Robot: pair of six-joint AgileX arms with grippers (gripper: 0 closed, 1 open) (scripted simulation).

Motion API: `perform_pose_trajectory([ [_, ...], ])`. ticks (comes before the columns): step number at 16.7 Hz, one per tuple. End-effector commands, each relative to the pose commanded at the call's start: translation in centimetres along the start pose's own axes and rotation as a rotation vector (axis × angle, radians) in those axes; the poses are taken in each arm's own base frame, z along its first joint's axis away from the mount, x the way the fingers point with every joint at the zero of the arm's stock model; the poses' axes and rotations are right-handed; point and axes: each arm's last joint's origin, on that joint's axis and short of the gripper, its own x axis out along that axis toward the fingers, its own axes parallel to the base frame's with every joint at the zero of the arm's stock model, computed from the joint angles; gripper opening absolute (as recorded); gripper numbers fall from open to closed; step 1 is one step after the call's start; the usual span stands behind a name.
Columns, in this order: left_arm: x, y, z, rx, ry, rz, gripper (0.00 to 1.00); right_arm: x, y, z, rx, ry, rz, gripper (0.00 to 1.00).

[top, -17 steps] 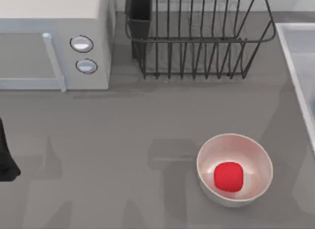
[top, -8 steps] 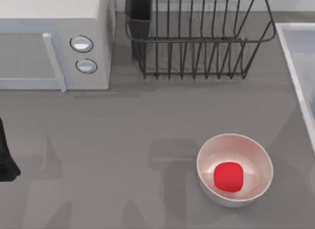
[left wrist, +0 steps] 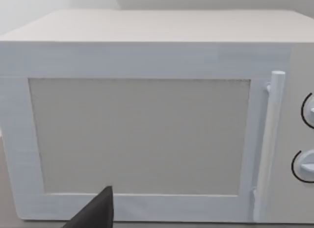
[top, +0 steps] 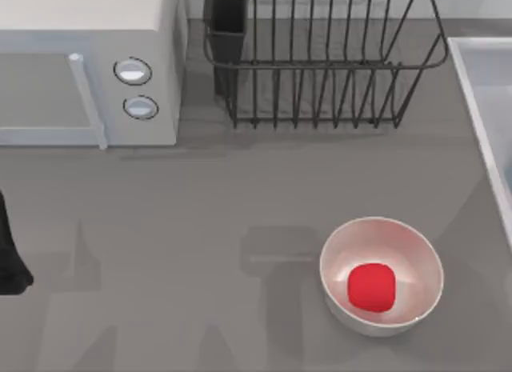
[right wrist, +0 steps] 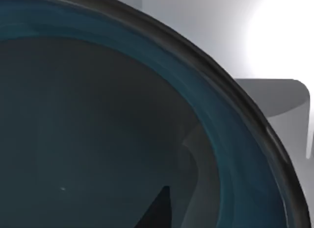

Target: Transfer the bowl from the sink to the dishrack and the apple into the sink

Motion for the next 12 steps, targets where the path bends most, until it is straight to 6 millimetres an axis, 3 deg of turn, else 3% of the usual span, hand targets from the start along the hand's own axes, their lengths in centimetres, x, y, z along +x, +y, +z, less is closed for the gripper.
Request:
perform_pose_trajectory([
  [6,0.0,0.0,0.0,0.0,0.0,0.0,1.0,0.0,0.0,0.0,0.0,0.0,0.0,0.02],
  [12,0.0,0.0,0.0,0.0,0.0,0.0,1.0,0.0,0.0,0.0,0.0,0.0,0.0,0.0],
])
